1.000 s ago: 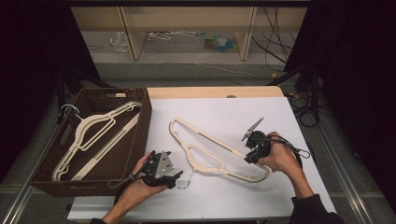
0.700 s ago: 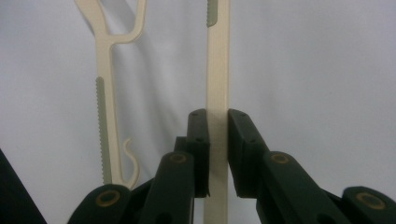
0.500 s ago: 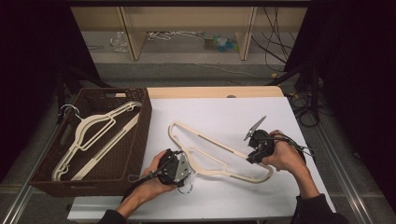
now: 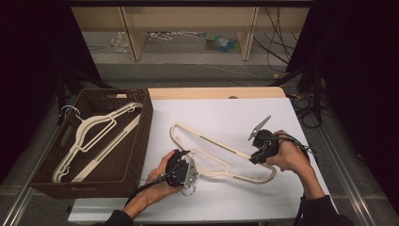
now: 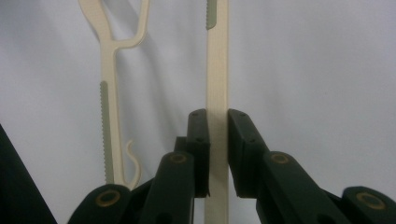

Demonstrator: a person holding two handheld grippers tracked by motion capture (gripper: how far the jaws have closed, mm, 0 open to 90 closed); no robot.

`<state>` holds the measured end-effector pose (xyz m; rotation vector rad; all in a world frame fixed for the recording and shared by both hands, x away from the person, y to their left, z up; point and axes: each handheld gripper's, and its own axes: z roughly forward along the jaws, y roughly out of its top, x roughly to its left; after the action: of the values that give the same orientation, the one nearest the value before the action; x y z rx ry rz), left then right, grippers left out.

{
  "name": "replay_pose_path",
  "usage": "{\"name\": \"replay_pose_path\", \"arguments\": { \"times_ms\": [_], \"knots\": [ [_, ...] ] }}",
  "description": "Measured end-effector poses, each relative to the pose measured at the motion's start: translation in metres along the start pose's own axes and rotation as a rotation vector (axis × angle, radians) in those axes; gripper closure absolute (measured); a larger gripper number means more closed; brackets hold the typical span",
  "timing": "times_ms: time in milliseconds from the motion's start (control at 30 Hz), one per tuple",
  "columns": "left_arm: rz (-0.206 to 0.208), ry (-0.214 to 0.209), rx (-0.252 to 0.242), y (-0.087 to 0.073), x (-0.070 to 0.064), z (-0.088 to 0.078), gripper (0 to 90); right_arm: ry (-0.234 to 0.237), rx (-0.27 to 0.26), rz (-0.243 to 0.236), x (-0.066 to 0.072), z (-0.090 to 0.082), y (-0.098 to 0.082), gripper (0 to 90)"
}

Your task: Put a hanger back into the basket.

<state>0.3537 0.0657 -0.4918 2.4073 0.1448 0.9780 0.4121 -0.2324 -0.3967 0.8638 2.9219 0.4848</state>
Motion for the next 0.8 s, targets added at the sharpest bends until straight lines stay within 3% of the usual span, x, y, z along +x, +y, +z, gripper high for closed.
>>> {"name": "replay_pose_path", "arguments": {
  "times_ms": [133, 300, 333, 367, 433, 467, 567, 600, 733, 800],
  "knots": [
    [0.006, 0.03, -0.029, 0.0, -0.001, 0.0, 22.9, 0.006, -0.019, 0.004, -0.003, -0.001, -0.002, 80.4],
    [0.042, 0.004, -0.066, 0.0, -0.002, -0.001, 23.8, 0.029, -0.036, 0.014, -0.004, -0.004, -0.005, 80.4],
    [0.05, -0.017, -0.081, 0.0, -0.001, -0.002, 25.9, 0.028, -0.038, 0.015, -0.005, -0.004, -0.005, 80.4],
    [0.069, -0.006, -0.098, 0.0, -0.001, -0.003, 28.7, 0.036, -0.045, 0.016, -0.005, -0.005, -0.005, 80.4],
    [0.055, -0.015, -0.16, -0.001, -0.003, -0.002, 28.9, 0.044, -0.044, 0.019, -0.005, -0.006, -0.006, 80.4],
    [0.109, -0.036, -0.133, -0.001, 0.0, -0.005, 29.7, 0.046, -0.051, 0.012, -0.006, -0.006, -0.007, 80.4],
    [0.165, -0.052, -0.168, -0.002, 0.002, -0.01, 32.2, 0.058, -0.057, 0.003, -0.008, -0.006, -0.009, 80.3],
    [0.136, -0.061, -0.232, -0.002, 0.0, -0.01, 33.9, 0.06, -0.055, 0.002, -0.009, -0.006, -0.009, 80.2],
    [0.206, -0.135, -0.268, 0.0, 0.002, -0.017, 48.7, 0.09, -0.056, -0.009, -0.014, -0.001, -0.013, 79.9],
    [0.198, -0.151, -0.291, 0.0, 0.002, -0.018, 60.5, 0.097, -0.05, 0.003, -0.016, 0.003, -0.015, 79.8]
  ]
}}
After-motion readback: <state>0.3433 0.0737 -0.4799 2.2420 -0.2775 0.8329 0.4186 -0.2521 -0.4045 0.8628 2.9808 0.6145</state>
